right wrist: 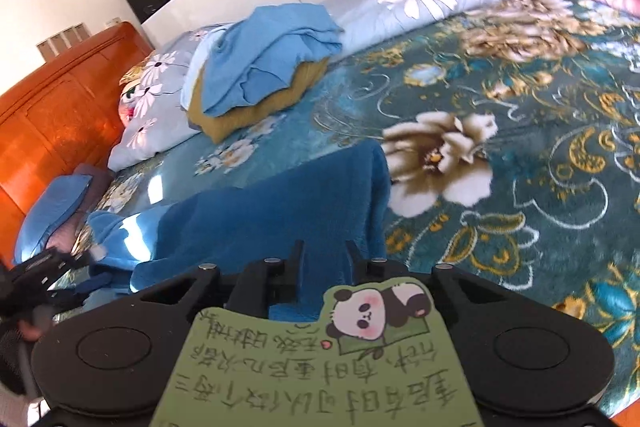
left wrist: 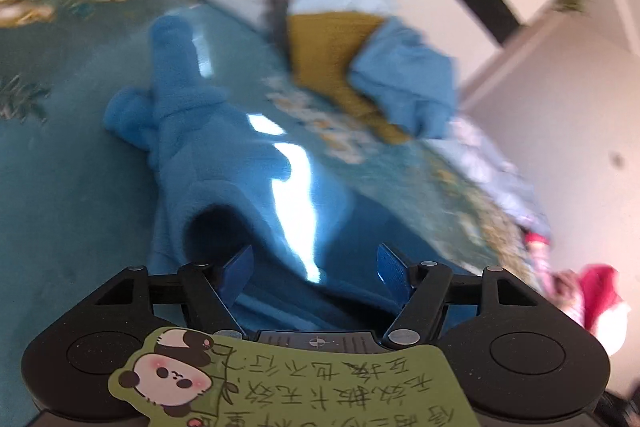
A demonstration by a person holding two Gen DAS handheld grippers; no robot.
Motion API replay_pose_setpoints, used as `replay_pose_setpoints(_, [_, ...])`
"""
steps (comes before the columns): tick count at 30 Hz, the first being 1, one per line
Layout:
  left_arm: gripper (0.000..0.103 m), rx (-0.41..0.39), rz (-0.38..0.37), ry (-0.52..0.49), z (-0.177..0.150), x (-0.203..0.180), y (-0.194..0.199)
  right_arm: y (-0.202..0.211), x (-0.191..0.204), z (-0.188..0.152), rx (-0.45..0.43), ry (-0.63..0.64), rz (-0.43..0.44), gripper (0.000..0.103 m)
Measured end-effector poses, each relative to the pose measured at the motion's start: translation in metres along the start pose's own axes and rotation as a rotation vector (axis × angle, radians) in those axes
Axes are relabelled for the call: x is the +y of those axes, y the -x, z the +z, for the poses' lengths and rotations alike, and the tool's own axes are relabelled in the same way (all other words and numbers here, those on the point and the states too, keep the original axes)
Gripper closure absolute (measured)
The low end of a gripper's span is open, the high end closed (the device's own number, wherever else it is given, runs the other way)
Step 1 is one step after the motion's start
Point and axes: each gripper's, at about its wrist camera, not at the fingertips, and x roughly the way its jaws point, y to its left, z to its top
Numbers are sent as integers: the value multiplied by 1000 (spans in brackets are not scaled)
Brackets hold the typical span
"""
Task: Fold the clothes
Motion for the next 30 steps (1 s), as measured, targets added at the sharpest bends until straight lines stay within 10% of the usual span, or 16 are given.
replay_pose_setpoints(8, [33,-42,-37,140,6,16,-16,-11,17,-6,-6,-8,38,80])
replay_pose_setpoints(17, [84,-119,-61,204,5,27,-9,-30,33,-10,15,-2,47,80])
replay_pose_setpoints(26, [94,-237,-316,239,19,40,49,-37,27,-19,52,-18,-2,80])
replay_pose_setpoints(30, [98,-201,-213,304,18,77,47,-41,20,-27,76,-23,-31,80])
